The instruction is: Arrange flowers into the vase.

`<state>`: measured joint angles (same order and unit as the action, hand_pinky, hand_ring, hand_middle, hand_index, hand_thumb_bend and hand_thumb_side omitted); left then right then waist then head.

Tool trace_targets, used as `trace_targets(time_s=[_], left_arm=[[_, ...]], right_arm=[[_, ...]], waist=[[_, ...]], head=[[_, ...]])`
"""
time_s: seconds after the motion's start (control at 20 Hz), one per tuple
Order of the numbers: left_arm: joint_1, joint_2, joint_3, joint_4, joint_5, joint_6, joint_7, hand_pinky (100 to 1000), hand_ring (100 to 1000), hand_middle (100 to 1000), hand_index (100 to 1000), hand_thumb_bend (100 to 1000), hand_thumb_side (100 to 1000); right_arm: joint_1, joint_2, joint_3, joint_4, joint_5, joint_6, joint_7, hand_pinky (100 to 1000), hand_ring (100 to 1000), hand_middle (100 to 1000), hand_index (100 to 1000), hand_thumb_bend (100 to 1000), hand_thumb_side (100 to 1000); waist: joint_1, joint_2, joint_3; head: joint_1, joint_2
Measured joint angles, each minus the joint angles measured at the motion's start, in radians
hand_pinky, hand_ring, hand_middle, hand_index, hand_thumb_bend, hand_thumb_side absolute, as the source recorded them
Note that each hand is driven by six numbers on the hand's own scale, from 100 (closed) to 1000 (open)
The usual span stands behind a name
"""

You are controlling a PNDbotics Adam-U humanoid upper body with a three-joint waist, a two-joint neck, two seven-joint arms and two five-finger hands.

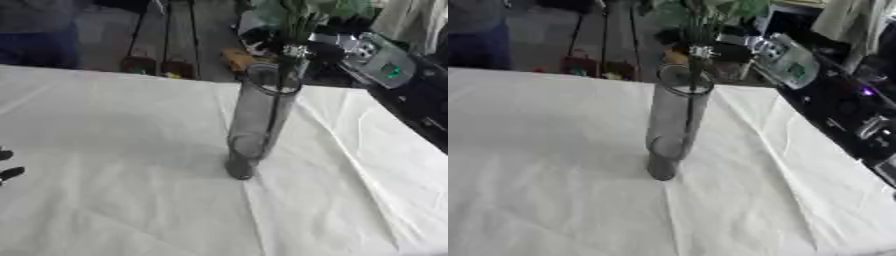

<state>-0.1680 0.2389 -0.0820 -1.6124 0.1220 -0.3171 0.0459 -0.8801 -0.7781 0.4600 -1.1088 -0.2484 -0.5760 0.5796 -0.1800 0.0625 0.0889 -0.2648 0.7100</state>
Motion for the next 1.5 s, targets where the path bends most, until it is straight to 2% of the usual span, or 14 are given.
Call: trace_targets(time_s=[0.4,1.5], left_arm=[[0.0,0.0,0.0,0.0,0.001,0.0,0.0,716,961,665,800,941,773],[-0.001,0.0,0.0,0.0,0.004,0.001,0.0,717,961,665,800,940,772]], right_arm=[[0.0,0.0,-0.029,-0.018,-0.047,0.0,0.0,945,1000,983,1000,100,1000],[0.001,0.019,-0.029,-0.019,-0.049,0.0,0.0,943,1000,980,1000,100,1000]], waist=[[0.0,0.002,-0.007],[0.007,0.009,-0.014]], head=[[0.0,0.0],[0.0,-0.001]])
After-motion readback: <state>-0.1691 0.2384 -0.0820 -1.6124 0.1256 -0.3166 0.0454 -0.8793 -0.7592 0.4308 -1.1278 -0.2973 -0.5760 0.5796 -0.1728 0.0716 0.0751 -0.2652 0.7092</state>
